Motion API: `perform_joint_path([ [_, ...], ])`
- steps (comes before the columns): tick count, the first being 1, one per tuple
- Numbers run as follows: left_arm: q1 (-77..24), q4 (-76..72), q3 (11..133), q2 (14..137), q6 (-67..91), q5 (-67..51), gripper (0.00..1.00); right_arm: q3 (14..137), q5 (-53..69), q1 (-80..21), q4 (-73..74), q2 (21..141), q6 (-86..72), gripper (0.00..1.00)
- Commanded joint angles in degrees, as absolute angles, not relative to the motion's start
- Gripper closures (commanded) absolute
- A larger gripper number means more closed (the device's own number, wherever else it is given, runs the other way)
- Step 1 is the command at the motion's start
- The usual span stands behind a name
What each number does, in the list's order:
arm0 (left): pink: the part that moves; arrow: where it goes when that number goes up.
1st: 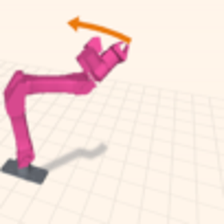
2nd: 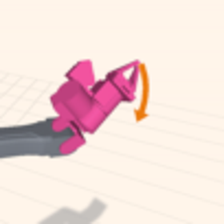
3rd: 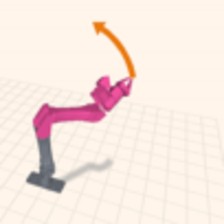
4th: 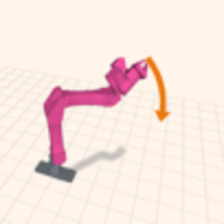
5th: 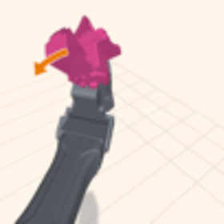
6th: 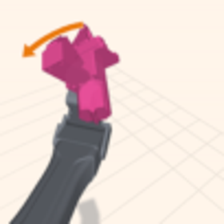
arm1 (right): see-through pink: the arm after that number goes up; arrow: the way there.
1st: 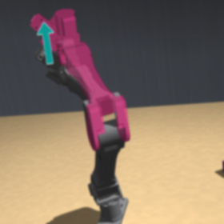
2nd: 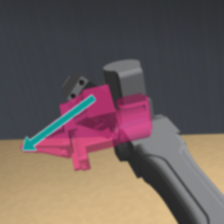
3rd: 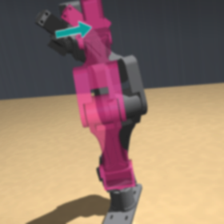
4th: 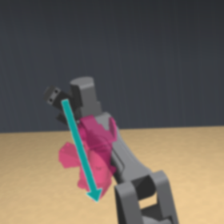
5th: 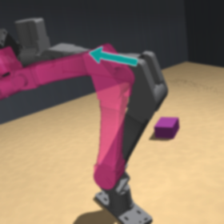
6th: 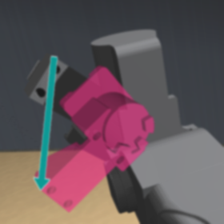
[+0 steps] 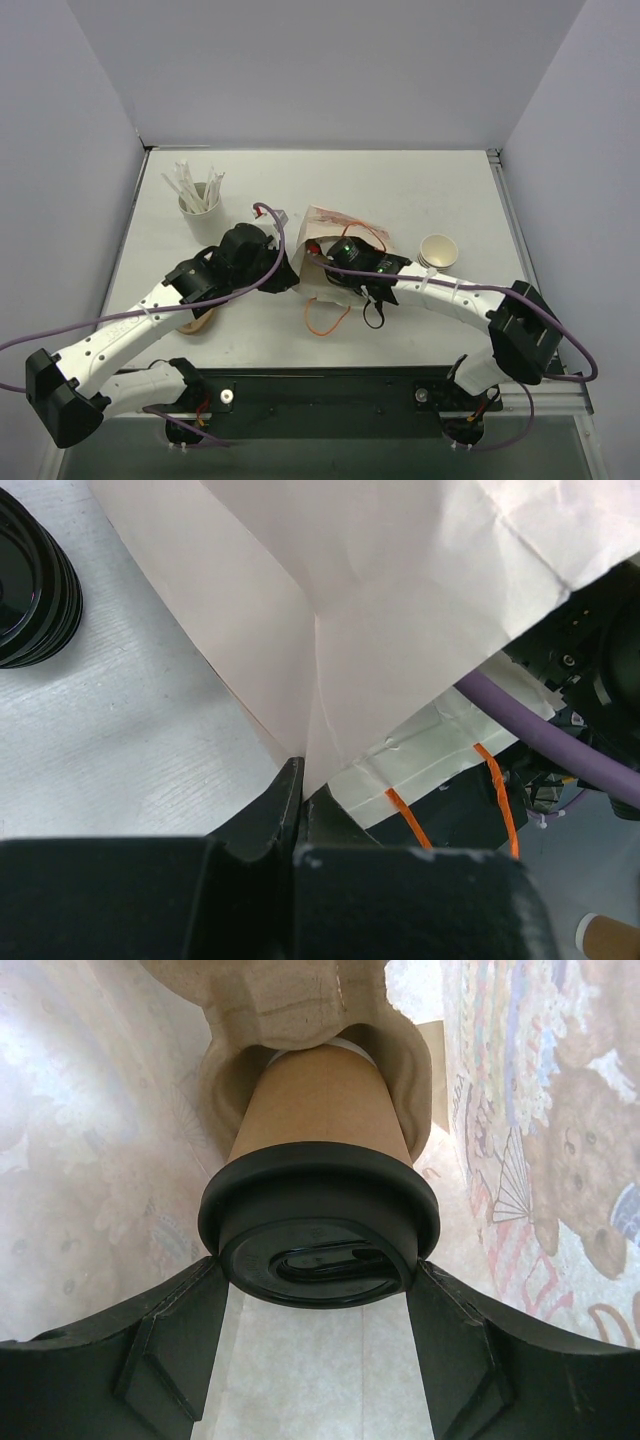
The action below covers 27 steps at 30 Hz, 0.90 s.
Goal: Pack the takeout coffee
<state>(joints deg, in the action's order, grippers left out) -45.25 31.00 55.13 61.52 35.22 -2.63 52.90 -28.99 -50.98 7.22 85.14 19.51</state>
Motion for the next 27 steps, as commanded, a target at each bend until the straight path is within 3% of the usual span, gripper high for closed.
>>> perform_joint_path([
  [1,-45.0,32.08,58.8,61.08,33.75,-2.2,1.0,53.08,-27.52,-50.19,11.51,81.92,17.76,0.43],
  [14,-44.91,33.57,60.82,62.31,32.61,-1.5,1.0,54.93,-24.52,-50.27,18.63,78.05,14.15,0.3],
  [27,-44.47,38.23,67.05,64.86,30.41,-0.7,1.0,57.48,-24.08,-50.19,23.29,76.99,12.57,0.31],
])
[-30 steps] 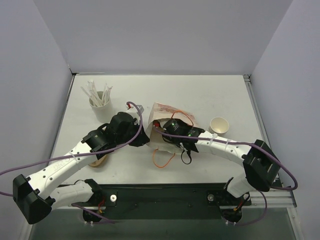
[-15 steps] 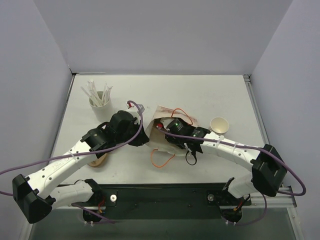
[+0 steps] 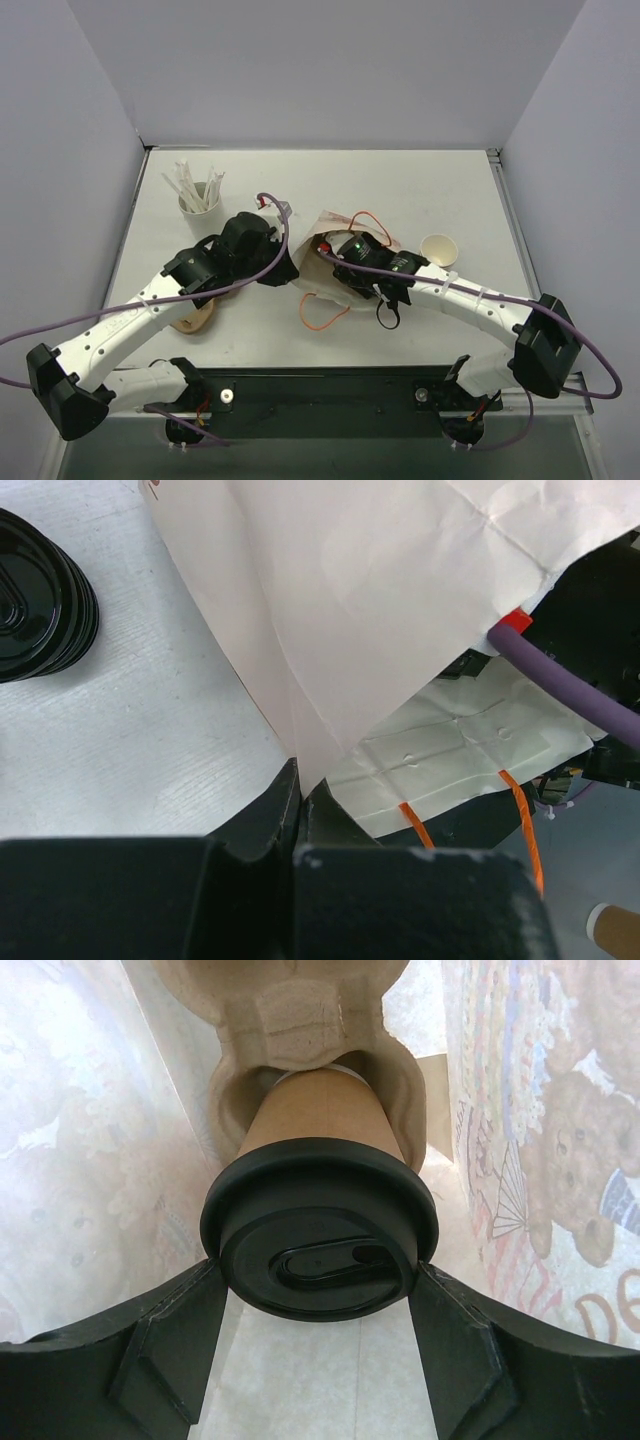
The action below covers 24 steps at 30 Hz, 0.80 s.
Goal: Pack the takeout coffee
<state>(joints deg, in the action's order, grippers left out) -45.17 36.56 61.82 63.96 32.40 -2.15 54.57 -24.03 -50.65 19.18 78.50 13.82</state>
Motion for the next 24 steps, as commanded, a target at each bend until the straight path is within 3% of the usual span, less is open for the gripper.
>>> perform_joint_path([
  [1,-44.39,38.49,67.5,65.04,30.24,-0.88,1.0,57.74,-23.56,-50.27,23.64,77.17,12.31,0.32],
  [3,-44.38,39.37,68.46,65.65,30.23,-1.49,1.0,58.53,-23.29,-50.27,24.34,77.25,12.04,0.32],
  [11,-44.21,40.96,70.92,66.88,30.5,-2.55,0.83,61.0,-21.8,-50.19,27.51,78.05,10.63,0.33],
  [24,-43.86,41.75,73.83,68.11,30.67,-3.6,0.71,62.75,-19.34,-48.96,28.3,79.63,11.34,0.36],
])
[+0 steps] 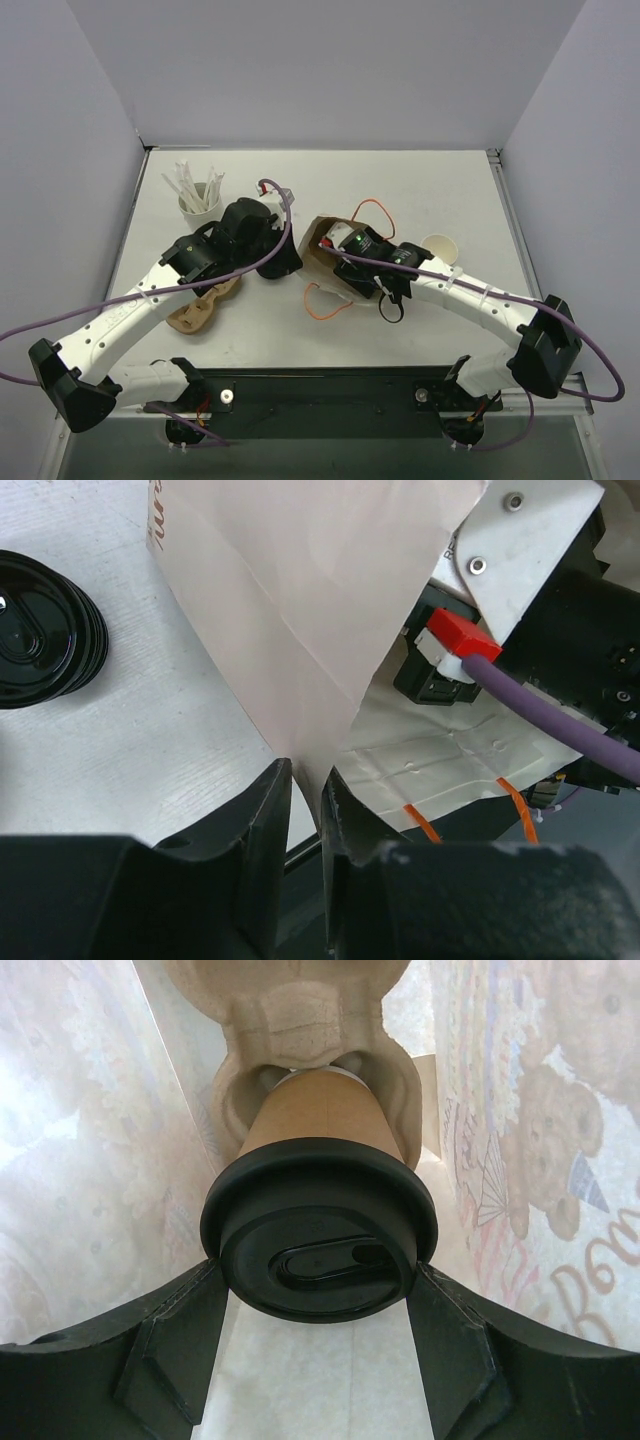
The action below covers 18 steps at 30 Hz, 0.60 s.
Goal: Pack the takeout coffee
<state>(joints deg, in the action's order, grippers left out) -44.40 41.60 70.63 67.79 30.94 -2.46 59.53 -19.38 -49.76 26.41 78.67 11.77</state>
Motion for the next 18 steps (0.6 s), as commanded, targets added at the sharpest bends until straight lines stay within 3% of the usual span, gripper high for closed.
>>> perform_joint_path([
  [1,-43.94,41.66,73.74,68.12,30.67,-3.6,0.71,63.01,-18.9,-48.78,28.56,79.72,11.25,0.36],
  [18,-43.42,41.22,77.08,70.22,28.13,-0.79,0.52,68.37,-15.82,-45.26,30.23,82.7,11.25,0.29],
])
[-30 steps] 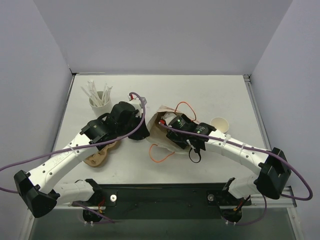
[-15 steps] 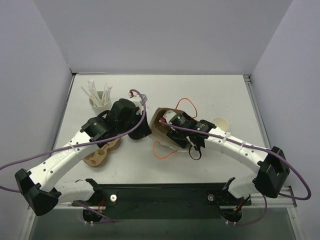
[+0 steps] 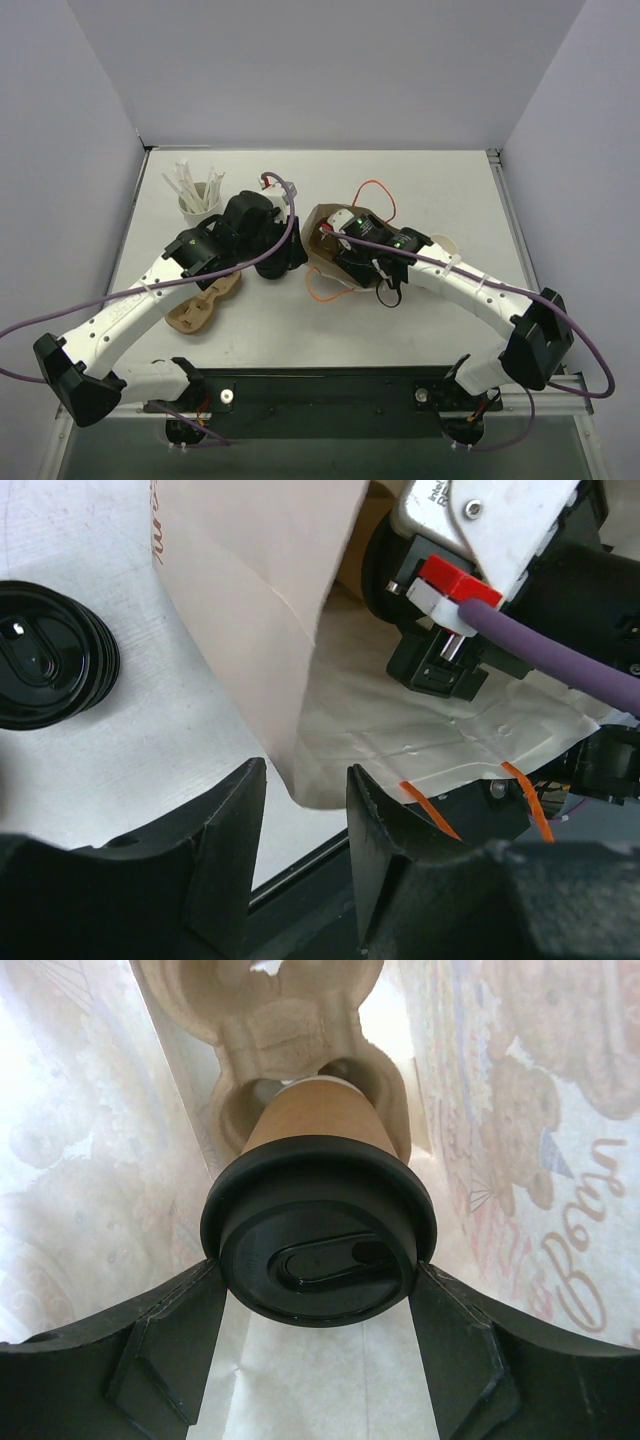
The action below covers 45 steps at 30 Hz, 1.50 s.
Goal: Pack the takeout coffee
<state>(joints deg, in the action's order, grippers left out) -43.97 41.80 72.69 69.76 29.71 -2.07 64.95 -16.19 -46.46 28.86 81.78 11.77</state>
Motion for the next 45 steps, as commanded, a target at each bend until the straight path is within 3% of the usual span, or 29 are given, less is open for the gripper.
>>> perform_joint_path([
  [1,-43.33,41.05,77.43,70.4,27.95,-0.62,0.51,68.55,-15.82,-45.0,30.23,82.97,11.34,0.28],
  [7,-43.15,41.13,78.92,70.84,27.51,-0.44,0.45,70.05,-14.94,-43.77,30.5,84.02,11.6,0.28],
  [31,-43.07,42.8,82.97,72.33,24.53,4.39,0.44,75.23,-13.98,-39.46,32.08,87.89,12.13,0.32],
  [38,-40.97,47.1,90.69,75.66,22.32,12.91,0.44,74.71,-12.57,-39.29,30.76,87.37,12.66,0.35],
  [45,-36.48,44.23,95.01,80.5,24.17,9.24,0.43,72.6,-11.6,-38.94,30.23,86.05,13.71,0.38],
])
